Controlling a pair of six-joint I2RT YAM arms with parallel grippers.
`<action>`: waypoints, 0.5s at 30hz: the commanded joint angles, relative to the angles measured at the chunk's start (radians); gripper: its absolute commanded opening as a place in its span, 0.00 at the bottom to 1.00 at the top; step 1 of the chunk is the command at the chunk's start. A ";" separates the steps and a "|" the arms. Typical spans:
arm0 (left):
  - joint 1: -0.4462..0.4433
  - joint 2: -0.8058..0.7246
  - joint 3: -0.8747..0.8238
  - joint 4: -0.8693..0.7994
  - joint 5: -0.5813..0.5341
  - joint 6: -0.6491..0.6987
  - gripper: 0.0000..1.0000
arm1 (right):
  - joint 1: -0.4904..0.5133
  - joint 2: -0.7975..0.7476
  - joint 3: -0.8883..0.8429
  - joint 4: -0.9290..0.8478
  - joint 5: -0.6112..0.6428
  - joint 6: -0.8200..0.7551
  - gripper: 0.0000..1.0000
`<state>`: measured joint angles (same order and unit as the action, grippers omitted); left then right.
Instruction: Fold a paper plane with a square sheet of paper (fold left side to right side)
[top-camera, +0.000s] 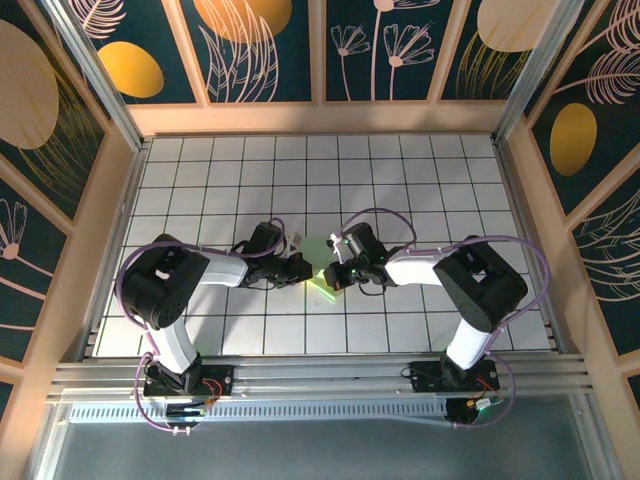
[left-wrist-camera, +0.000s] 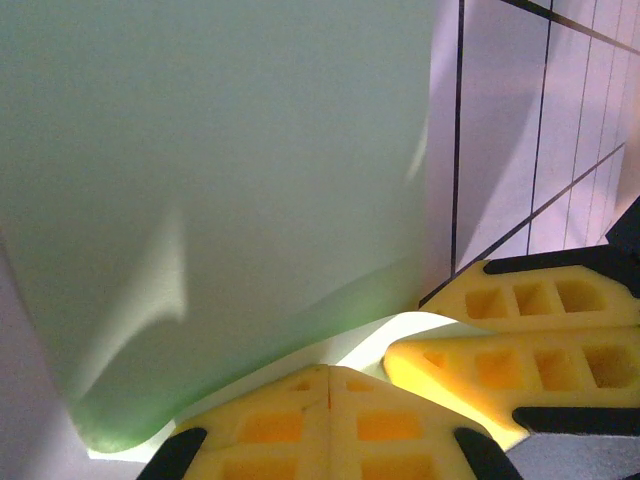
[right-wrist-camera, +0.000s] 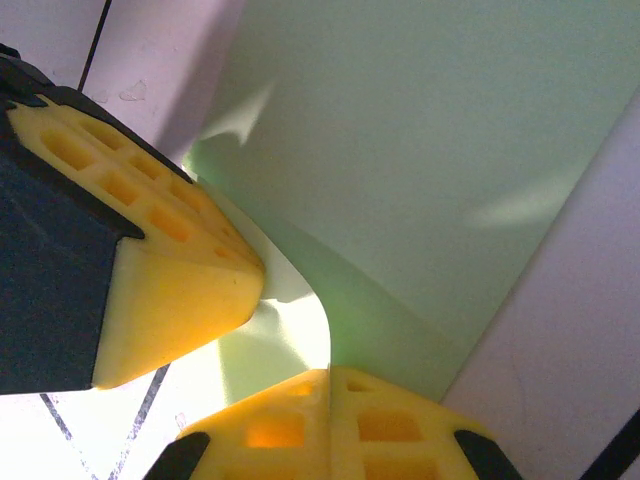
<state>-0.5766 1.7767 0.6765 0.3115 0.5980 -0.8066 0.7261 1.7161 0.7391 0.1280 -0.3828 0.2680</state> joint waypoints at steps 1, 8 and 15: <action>-0.006 0.017 -0.017 0.006 -0.011 0.004 0.02 | -0.003 0.048 -0.014 -0.063 0.016 -0.016 0.00; -0.006 0.025 -0.009 -0.053 -0.056 0.010 0.00 | -0.004 0.031 -0.002 -0.062 0.010 -0.002 0.01; -0.006 0.034 -0.011 -0.130 -0.103 0.020 0.00 | -0.017 -0.001 0.035 -0.070 -0.016 0.026 0.11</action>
<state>-0.5793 1.7775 0.6811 0.2955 0.5781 -0.8059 0.7212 1.7161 0.7479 0.1120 -0.3897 0.2752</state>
